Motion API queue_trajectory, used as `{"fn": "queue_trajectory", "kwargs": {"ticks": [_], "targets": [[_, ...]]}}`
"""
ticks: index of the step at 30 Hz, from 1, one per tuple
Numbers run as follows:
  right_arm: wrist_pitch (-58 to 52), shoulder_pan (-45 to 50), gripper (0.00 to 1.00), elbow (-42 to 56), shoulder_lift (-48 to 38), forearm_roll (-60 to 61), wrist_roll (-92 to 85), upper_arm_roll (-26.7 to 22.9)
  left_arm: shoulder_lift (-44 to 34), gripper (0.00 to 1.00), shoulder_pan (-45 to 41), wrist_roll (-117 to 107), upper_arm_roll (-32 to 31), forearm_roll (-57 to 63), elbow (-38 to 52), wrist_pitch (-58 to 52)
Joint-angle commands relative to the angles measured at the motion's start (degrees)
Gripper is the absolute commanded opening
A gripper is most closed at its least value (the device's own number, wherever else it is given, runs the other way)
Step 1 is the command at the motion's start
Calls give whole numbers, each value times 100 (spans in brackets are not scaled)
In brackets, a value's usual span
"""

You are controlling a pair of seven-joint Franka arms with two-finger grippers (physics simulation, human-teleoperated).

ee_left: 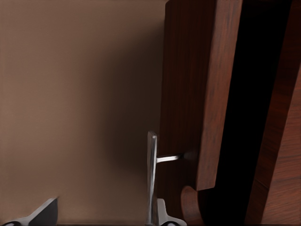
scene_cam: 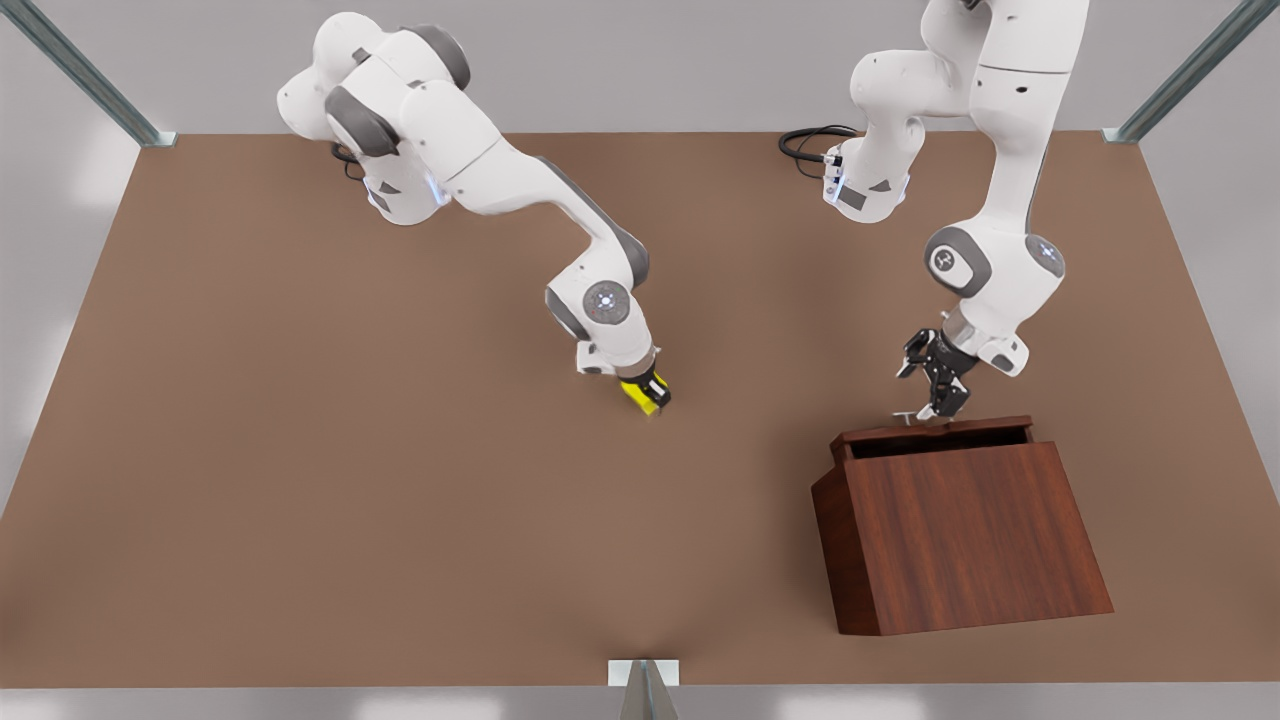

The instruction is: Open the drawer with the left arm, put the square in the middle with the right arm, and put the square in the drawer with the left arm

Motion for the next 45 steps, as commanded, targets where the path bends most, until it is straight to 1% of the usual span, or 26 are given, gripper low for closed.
{"fn": "queue_trajectory", "kwargs": {"ticks": [1, 3, 4, 5, 12, 13, 15, 17, 20, 21, 22, 23, 25, 26, 27, 29, 31, 32, 35, 37, 39, 40, 42, 43, 44, 45], "targets": [[-5, 56, 69, -12, 0, -6, 105, -7, -46, 100, -4, -11, 0, 0, -26, -12], [-5, 135, 72, -3, -9, -23, 264, -7, -98, 100, -39, -29, 0, 0, -96, -12], [4, 135, 83, -12, 0, -23, 264, -7, -169, 100, -39, -99, 0, -9, -175, -21], [4, 178, 99, 5, 0, -23, 352, -7, -195, 100, -48, -108, 0, -9, -255, -12], [-5, 205, 100, 5, -52, -41, 492, -59, -459, 100, -109, -231, 9, -18, -571, -12], [-31, 188, 100, -3, -228, -32, 422, -182, -511, 100, -109, -240, 18, -18, -641, -12], [-742, -84, 100, -47, -1062, -32, 194, -323, -564, 100, -109, -240, 18, -18, -694, -12], [-1076, -1077, 100, -1022, -2222, 12, -2037, -314, -635, 100, -109, -222, 18, -18, -773, -21], [-2562, -2729, 100, -988, -3005, 12, -5324, -314, -740, 100, -109, -231, 26, -18, -931, -21], [-3079, -3265, 100, -830, -3190, 12, -6922, -332, -810, 100, -109, -231, 18, -18, -1001, -21], [-4055, -3846, 100, -365, -3208, -23, -8269, -349, -907, 100, -109, -240, 18, -18, -1072, -21], [-4355, -4014, 100, -83, -3182, -137, -8867, -367, -951, 100, -109, -363, 18, -18, -1107, -21], [-4426, -4066, 100, 41, -3374, -322, -9096, -656, -1206, 100, -109, -459, 26, -18, -1212, -161], [-4513, -4058, 100, 391, -3463, -349, -9149, -842, -1381, 100, -109, -530, 26, -9, -1221, -328], [-4927, -4066, 100, 673, -3419, -445, -9158, -842, -1715, 100, -118, -547, 35, 0, -1213, -645], [-4944, -4084, 100, 708, -3313, -516, -9176, -842, -2050, 100, -259, -504, 18, 79, -1160, -707], [-4988, -4040, 100, 779, -3304, -524, -9167, -833, -1857, 100, -426, -170, -53, 1335, -484, -1154], [-4997, -4075, 100, 779, -3304, -524, -9184, -842, -1523, 100, -531, 120, -61, 1713, 148, -1567], [-5120, -4189, 100, 770, -3287, -516, -9289, -877, 146, 100, -1040, 366, -167, 3304, 2987, -3649], [-5120, -4207, 100, 752, -3287, -516, -9395, -877, 1518, 100, -1726, 1139, -167, 3630, 5106, -4899], [-5067, -4198, 100, 779, -3252, -498, -9387, -877, 1853, 100, -2025, 2756, -333, 3595, 5335, -4864], [-5050, -4189, 100, 779, -3225, -481, -9387, -877, 1940, 100, -2025, 3380, -702, 3595, 5335, -4829], [-5032, -4207, 100, 779, -3199, -454, -9387, -877, 2072, 100, -2104, 4953, -1098, 3612, 5291, -4732], [-5032, -4207, 100, 788, -3190, -445, -9387, -877, 2195, 100, -2324, 5122, -1099, 3656, 5256, -4425], [-5041, -4224, 100, 788, -3164, -437, -9387, -877, 2231, 100, -2605, 5157, -1090, 3936, 5046, -4056], [-5041, -4225, 100, 779, -3155, -437, -9387, -885, 2187, 100, -2825, 5367, -1099, 4648, 4712, -3643]]}}
